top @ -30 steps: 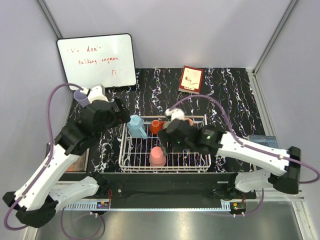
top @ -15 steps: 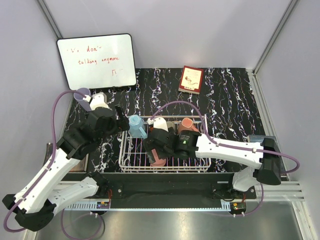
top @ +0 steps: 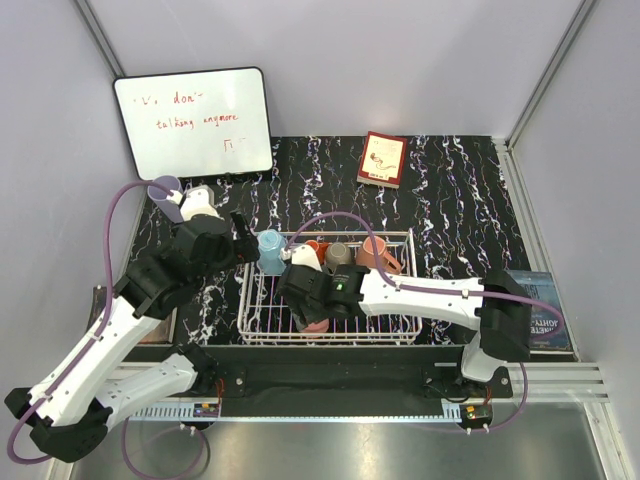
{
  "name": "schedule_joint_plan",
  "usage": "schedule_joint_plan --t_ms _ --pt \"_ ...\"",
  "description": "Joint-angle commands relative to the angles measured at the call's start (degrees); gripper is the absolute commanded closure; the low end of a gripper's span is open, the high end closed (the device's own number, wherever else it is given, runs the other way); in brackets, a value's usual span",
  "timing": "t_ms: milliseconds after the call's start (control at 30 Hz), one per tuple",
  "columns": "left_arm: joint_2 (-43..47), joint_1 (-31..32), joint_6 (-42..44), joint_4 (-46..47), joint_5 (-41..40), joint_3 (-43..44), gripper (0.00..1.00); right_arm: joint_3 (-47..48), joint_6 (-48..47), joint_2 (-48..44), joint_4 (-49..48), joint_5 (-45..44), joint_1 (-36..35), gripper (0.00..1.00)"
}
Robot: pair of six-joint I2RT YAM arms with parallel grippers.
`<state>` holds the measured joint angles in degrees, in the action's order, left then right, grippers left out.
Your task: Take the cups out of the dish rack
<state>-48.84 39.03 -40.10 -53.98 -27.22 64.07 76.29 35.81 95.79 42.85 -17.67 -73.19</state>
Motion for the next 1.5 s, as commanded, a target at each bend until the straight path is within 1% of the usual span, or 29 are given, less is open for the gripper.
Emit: schedule_joint_plan --t_ms 0,33,67,100,133,267,300,400,467,500,567,600,633,667,700,733,767,800,833,867,900,933,967,1033,1067,1133,1200,1333,1467 --pt "0.6 0.3 0.8 1.8 0.0 -0.3 0.01 2.7 -0.5 -1.5 -1.4 -0.7 -0.3 0.52" --pt "0.7 0.3 0.8 1.9 0.0 -0.3 0.01 3.2 -0.6 -1.7 -1.1 -1.2 -0.4 0.61" --pt "0.7 0.3 0.9 1.8 -0.1 -0.3 0.01 3.5 -0.5 -1.9 -0.1 -1.7 -0.3 0.82" --pt "0.6 0.3 0.9 1.8 -0.1 -0.4 0.01 4.0 -0.5 -2.4 0.6 -2.1 -0.4 0.92" --pt "0.6 0.3 0.9 1.9 -0.2 -0.4 0.01 5.3 -0.7 -2.5 2.2 -2.9 -0.3 1.0" --pt "0.2 0.3 0.8 2.0 -1.0 0.1 0.01 9.7 -1.4 -5.1 6.0 -5.5 -0.4 1.0" --pt "0.0 0.3 1.2 2.1 -0.7 0.7 0.01 10.7 -1.6 -7.3 6.4 -6.1 -0.3 1.0" --pt "-2.0 0.3 2.4 2.0 -0.5 2.3 0.01 16.2 -3.0 -11.3 7.6 -10.5 -0.4 1.0" --pt "-2.6 0.2 1.3 2.1 -0.4 2.6 0.01 19.9 -4.1 -13.2 7.8 -12.6 0.1 1.0" --pt "-2.8 0.2 1.0 2.7 1.0 3.0 0.01 20.7 -4.3 -14.9 7.9 -12.9 0.5 1.0" --pt "-2.3 0.2 0.3 5.7 3.0 2.8 0.01 21.3 -2.9 -17.0 7.3 -11.3 4.5 1.0" --pt "-1.7 0.2 0.5 7.7 6.6 1.5 0.01 20.5 -2.0 -20.1 6.6 -10.0 6.4 1.0" --pt "0.1 0.2 0.8 9.8 8.4 0.7 0.01 16.6 -0.9 -22.2 2.3 -5.7 8.8 1.0" --pt "1.3 0.2 0.5 14.1 9.8 -0.3 0.01 13.8 -0.1 -24.7 -0.8 -2.7 13.8 1.0" --pt "2.6 0.2 0.3 16.5 12.6 -2.5 0.01 10.6 0.7 -29.8 -4.5 4.1 16.7 1.0" --pt "5.0 0.2 0.1 19.0 13.9 -3.7 0.01 5.1 3.0 -32.1 -10.9 7.3 19.2 1.0" --pt "6.1 0.2 -0.2 23.3 14.9 -4.6 0.01 2.8 4.2 -34.1 -13.4 10.3 24.4 1.0" --pt "7.6 0.2 -0.4 25.5 17.0 -6.1 0.01 1.0 5.3 -36.5 -15.4 15.9 26.4 1.0" --pt "8.1 0.2 -1.1 27.4 18.2 -6.5 0.01 -1.6 7.5 -37.2 -18.6 19.0 28.3 1.0" --pt "8.3 0.2 -1.6 31.3 19.6 -7.1 0.05 -2.5 8.6 -37.5 -20.2 21.9 30.4 1.0" --pt "8.7 0.2 -2.1 33.5 22.7 -8.2 0.08 -4.8 9.5 -38.0 -21.8 26.5 32.6 1.0" --pt "8.8 0.2 -3.2 35.6 24.3 -8.8 0.11 -6.1 11.5 -38.3 -25.8 28.6 33.5 1.0" --pt "9.0 0.2 -3.7 40.1 26.0 -10.1 0.16 -7.2 12.3 -38.5 -28.1 30.5 34.1 1.0" --pt "9.3 0.2 -5.8 46.2 30.0 -11.7 0.23 -10.4 14.6 -39.3 -34.1 33.7 35.2 1.0" --pt "9.3 0.2 -6.6 48.2 31.0 -12.4 0.31 -11.1 15.4 -39.4 -35.7 34.8 35.6 1.0" --pt "9.3 0.2 -9.2 53.7 34.1 -15.0 0.35 -13.0 17.9 -39.4 -39.5 37.5 37.0 1.0" --pt "8.6 0.2 -11.4 58.0 37.2 -17.0 0.46 -14.8 19.4 -39.2 -42.2 40.2 37.9 1.0" --pt "6.8 0.3 -14.2 65.5 41.0 -18.7 0.46 -16.5 21.5 -39.2 -46.4 43.1 38.5 1.0" --pt "5.2 0.2 -16.6 70.7 44.0 -19.5 0.46 -19.9 24.5 -39.2 -51.7 46.0 38.9 1.0"
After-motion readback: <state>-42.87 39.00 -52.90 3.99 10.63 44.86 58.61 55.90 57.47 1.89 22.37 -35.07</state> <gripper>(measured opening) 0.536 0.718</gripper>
